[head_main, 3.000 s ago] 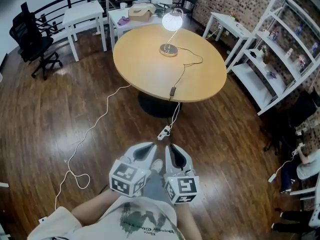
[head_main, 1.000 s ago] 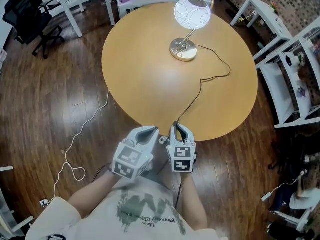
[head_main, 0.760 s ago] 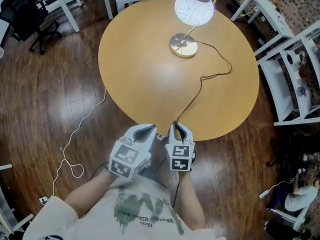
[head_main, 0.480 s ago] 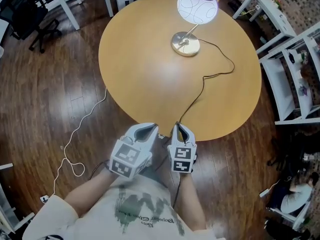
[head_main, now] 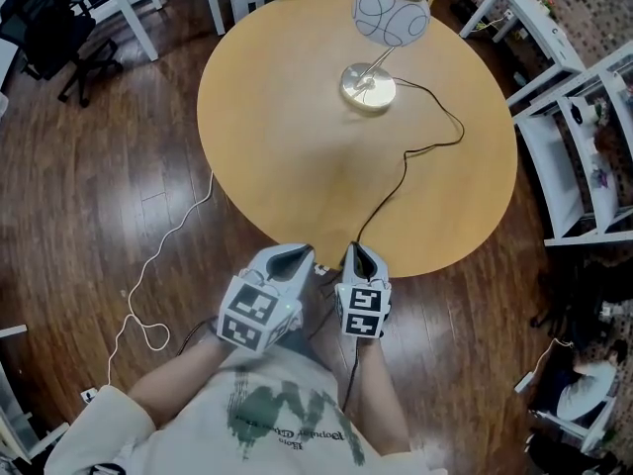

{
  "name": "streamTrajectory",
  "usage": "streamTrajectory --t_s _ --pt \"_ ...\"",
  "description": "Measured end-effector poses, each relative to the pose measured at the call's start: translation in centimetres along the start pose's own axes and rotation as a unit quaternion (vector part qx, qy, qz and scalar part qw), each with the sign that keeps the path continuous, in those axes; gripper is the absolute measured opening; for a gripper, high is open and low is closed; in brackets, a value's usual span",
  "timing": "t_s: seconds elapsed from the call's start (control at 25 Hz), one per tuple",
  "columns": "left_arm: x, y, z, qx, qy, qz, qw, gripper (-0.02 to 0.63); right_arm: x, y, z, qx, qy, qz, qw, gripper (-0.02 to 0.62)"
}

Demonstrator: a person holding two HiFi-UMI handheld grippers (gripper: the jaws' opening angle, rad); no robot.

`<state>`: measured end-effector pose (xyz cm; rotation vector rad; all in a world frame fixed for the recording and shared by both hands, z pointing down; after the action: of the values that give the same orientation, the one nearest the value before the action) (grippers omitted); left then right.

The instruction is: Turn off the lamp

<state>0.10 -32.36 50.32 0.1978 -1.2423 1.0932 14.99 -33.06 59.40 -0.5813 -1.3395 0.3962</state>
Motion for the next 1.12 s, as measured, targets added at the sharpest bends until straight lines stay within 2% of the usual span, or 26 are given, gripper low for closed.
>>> streamTrajectory --t_s 0.16,0.36,0.64,1.12 --pt "-0.2 0.0 0.0 0.0 0.002 -0.006 1.0 -0.002 -0.2 0.0 0.0 0.008 -0.008 0.001 1.0 0.0" --pt "-0.6 0.4 -1.0 0.0 -0.005 -0.015 0.9999 -0.002 -1.6 2.1 -0.1 0.022 -0.021 -0.023 0.999 0.0" --pt "-1.0 1.2 -3.8 -0.005 -0.018 -0.038 0.9991 -0.002 -2.9 6.4 -0.2 0.012 -0.033 -0.066 0.997 0.0" --pt "-0.5 5.5 -8.5 -0.02 -0.036 -0.068 0.9969 -0.002 -5.3 16.0 1.2 -0.02 -0.038 -0.139 0.989 0.0"
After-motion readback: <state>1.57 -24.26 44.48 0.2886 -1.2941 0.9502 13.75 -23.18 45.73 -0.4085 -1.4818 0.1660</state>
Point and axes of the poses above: the fingertips, and each gripper's own axes: y backward along the fingers, z to its left, x out of its underside, the point moved 6 cm from there along y, backward along the fingers, and after that the axes turned 9 degrees about x, right-handed, at the moved point
